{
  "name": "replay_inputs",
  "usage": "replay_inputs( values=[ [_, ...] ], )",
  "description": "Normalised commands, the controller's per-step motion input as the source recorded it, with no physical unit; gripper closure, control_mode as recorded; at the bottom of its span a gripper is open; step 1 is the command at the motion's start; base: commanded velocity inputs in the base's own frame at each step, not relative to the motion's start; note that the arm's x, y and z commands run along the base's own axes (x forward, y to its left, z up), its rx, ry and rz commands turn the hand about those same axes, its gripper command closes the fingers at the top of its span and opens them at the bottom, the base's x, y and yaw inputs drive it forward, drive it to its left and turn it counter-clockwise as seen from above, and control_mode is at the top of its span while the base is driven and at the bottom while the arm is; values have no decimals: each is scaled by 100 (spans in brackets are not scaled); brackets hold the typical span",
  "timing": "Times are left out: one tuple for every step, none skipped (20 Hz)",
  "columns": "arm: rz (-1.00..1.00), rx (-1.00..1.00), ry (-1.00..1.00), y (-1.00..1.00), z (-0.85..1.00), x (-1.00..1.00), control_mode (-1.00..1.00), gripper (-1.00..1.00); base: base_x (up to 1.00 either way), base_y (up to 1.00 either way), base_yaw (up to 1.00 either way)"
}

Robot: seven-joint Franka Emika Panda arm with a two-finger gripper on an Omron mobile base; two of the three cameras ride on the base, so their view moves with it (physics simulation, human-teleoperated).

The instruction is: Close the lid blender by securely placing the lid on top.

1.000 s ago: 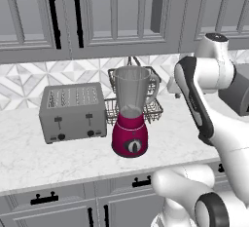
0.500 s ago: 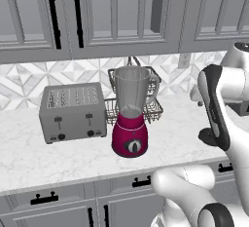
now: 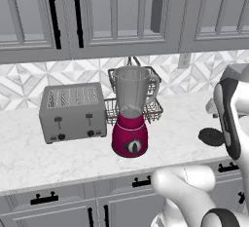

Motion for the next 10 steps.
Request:
replay_inputs(
  values=[
    [0,-1,0,-34,-32,0,-100,-100,0,0,0],
    [0,-3,0,-29,-28,0,-100,-100,0,0,0],
    [0,-3,0,-34,-24,0,-100,-100,0,0,0],
    [0,-4,0,-35,-23,0,-100,-100,0,0,0],
    [0,-6,0,-38,-28,0,-100,-100,0,0,0],
    [0,-9,0,-35,-32,0,-100,-100,0,0,0],
    [0,-11,0,-37,-34,0,-100,-100,0,0,0],
    [0,-11,0,-36,-36,0,-100,-100,0,0,0],
    [0,-9,0,-42,-39,0,-100,-100,0,0,0],
    [0,-7,0,-44,-43,1,-100,-100,0,0,0]
  ],
)
